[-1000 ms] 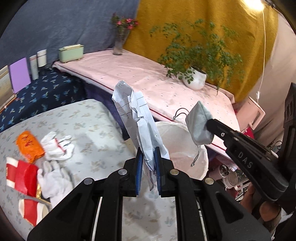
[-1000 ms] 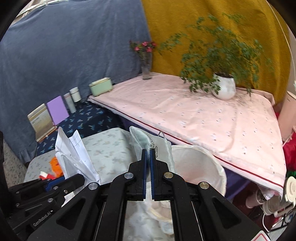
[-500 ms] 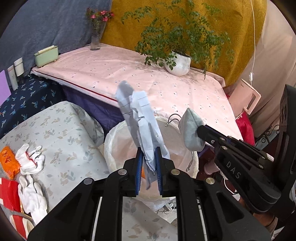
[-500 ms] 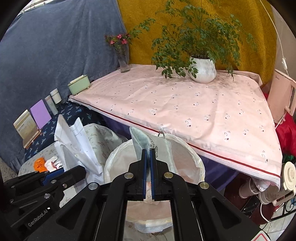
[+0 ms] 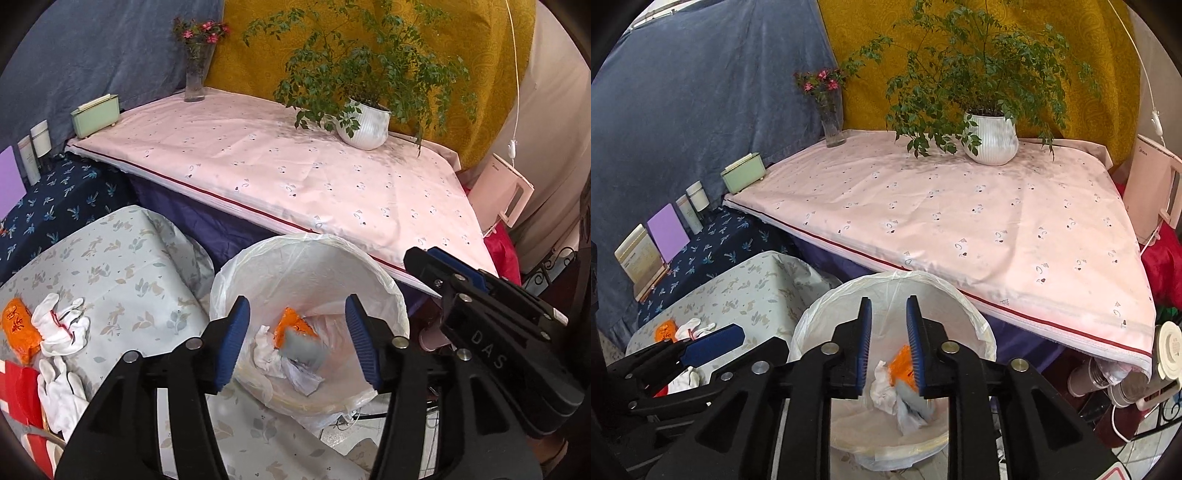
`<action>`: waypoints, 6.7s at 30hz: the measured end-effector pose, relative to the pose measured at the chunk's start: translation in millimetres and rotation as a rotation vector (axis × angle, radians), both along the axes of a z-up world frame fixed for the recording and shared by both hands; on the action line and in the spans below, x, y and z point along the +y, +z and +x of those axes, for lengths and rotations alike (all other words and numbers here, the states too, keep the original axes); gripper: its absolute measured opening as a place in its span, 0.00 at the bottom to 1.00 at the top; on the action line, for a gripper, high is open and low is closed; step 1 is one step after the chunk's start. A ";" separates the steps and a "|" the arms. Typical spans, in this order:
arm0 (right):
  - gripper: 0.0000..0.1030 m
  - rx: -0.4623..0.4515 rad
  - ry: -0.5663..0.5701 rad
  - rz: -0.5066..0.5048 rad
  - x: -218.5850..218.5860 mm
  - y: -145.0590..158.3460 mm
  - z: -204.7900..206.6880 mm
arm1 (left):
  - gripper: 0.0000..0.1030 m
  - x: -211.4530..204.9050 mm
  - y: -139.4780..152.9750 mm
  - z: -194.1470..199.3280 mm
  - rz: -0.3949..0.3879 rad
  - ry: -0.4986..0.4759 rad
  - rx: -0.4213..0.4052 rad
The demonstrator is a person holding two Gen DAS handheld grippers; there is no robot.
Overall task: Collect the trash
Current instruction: 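Carry paper and grey pouch over the white bin and open both tools, then move both tools back from the bin toward the trash pile, then grasp the red-and-white paper cup with the left tool while the right tool grasps the white glove, then carry cup and glove over the white bin and open both tools, then move both tools back from the bin toward the trash pile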
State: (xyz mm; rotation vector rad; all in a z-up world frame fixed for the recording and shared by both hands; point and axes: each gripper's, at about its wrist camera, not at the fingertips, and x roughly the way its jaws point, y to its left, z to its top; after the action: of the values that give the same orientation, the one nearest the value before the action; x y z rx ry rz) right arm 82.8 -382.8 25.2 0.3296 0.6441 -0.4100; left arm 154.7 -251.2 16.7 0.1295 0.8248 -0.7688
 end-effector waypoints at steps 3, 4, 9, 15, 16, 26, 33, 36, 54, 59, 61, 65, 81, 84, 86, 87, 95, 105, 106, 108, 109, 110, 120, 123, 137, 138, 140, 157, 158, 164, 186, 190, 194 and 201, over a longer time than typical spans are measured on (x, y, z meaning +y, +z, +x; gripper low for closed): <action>0.31 -0.007 0.001 -0.007 3.7 3.2 -2.4 | 0.52 5.4 -0.4 1.4 0.003 0.019 0.000; 0.34 -0.009 0.002 -0.012 5.1 4.5 -2.8 | 0.53 8.3 -0.4 2.0 0.001 0.025 0.002; 0.45 -0.021 0.009 -0.029 15.5 11.9 -5.8 | 0.57 23.6 3.1 2.9 -0.009 0.060 0.003; 0.51 -0.035 0.037 -0.034 34.4 18.5 -9.4 | 0.66 55.5 8.3 0.9 -0.031 0.128 -0.002; 0.52 -0.038 0.044 -0.037 39.0 19.8 -10.1 | 0.67 64.1 9.0 0.5 -0.037 0.143 -0.002; 0.56 -0.040 0.115 -0.103 91.4 29.4 -9.3 | 0.69 138.1 3.8 0.0 -0.031 0.291 0.003; 0.56 -0.038 0.175 -0.094 126.9 29.7 -6.3 | 0.79 187.8 -1.2 -2.1 -0.005 0.387 -0.004; 0.56 -0.034 0.203 -0.090 143.0 27.5 -3.8 | 0.85 212.1 -6.8 -6.4 0.009 0.424 -0.013; 0.56 0.059 0.361 -0.026 234.7 -18.1 25.2 | 0.91 306.0 -67.6 -26.1 0.203 0.447 -0.020; 0.56 0.088 0.386 -0.013 251.8 -31.5 31.1 | 0.91 322.5 -87.0 -25.4 0.235 0.455 -0.008; 0.56 0.099 0.391 -0.007 257.0 -36.4 33.1 | 0.91 328.8 -94.2 -23.1 0.240 0.456 0.002; 0.56 0.120 0.403 -0.004 265.8 -45.1 39.2 | 0.91 336.5 -105.1 -16.3 0.233 0.455 0.035; 0.56 0.193 0.449 0.058 293.8 -80.2 85.5 | 0.58 348.0 -120.2 -0.5 0.145 0.433 0.156; 0.56 0.212 0.463 0.056 301.9 -89.8 97.6 | 0.47 351.7 -116.8 0.4 0.127 0.439 0.171; 0.56 0.233 0.472 0.059 307.1 -98.4 106.0 | 0.39 352.9 -114.5 0.4 0.123 0.444 0.172; 0.54 0.240 0.474 0.059 308.8 -102.6 108.1 | 0.35 352.8 -114.0 0.4 0.126 0.443 0.174; 0.15 0.277 0.509 0.065 320.6 -119.4 114.7 | 0.04 358.6 -108.6 -2.3 0.114 0.451 0.175; 0.09 0.171 0.511 0.049 309.5 -77.2 97.2 | 0.03 354.9 -84.4 -10.0 0.084 0.456 0.124; 0.09 0.156 0.507 0.049 306.4 -71.0 95.2 | 0.03 353.5 -80.7 -10.4 0.078 0.456 0.119; 0.09 0.122 0.496 0.043 299.2 -56.2 90.7 | 0.03 349.7 -73.8 -11.1 0.072 0.454 0.108; 0.09 0.102 0.490 0.042 294.4 -47.8 87.8 | 0.03 346.1 -68.7 -11.2 0.067 0.449 0.099; 0.09 0.087 0.484 0.041 290.3 -41.3 85.4 | 0.03 343.0 -65.0 -11.5 0.063 0.445 0.092; 0.09 -0.039 0.385 -0.003 229.1 16.7 60.8 | 0.03 285.0 -25.8 -8.9 0.026 0.360 0.028; 0.09 -0.058 0.346 -0.016 205.9 26.6 52.7 | 0.03 256.1 -16.4 -7.6 0.022 0.321 0.008; 0.09 -0.078 0.143 -0.037 91.4 33.2 11.9 | 0.03 136.5 1.5 -9.4 0.011 0.152 -0.033; 0.09 -0.077 0.128 -0.035 83.4 31.7 9.1 | 0.03 129.1 2.0 -9.6 0.012 0.140 -0.033; 0.09 -0.074 0.103 -0.030 69.5 28.1 4.3 | 0.03 113.5 2.1 -9.7 0.011 0.115 -0.027; 0.14 -0.016 -0.019 0.009 -1.0 -7.0 -9.1 | 0.05 17.4 -7.6 -3.7 0.032 0.004 -0.043; 0.14 -0.016 -0.024 0.006 -2.2 -8.1 -9.7 | 0.10 14.3 -8.0 -2.9 0.032 0.005 -0.045; 0.28 -0.022 -0.044 0.021 -9.8 -9.7 -13.2 | 0.45 7.8 -9.5 -2.4 0.053 0.028 -0.063; 0.55 -0.058 0.049 -0.030 48.5 14.6 -9.3 | 0.62 93.3 -5.1 8.9 0.033 0.198 -0.057; 0.56 -0.055 0.082 -0.038 69.1 16.0 -3.6 | 0.63 118.5 -5.5 13.1 0.035 0.242 -0.056; 0.59 -0.056 0.120 -0.043 89.6 18.8 3.5 | 0.64 146.1 -7.5 18.3 0.035 0.297 -0.047; 0.63 -0.055 0.176 -0.050 125.5 20.8 17.1 | 0.67 191.1 -8.7 24.7 0.035 0.378 -0.048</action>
State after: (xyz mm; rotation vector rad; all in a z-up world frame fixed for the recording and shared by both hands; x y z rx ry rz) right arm 99.9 -257.2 46.0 0.2340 0.6027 -0.2475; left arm 179.4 -60.1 8.0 0.0212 0.7876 -0.3946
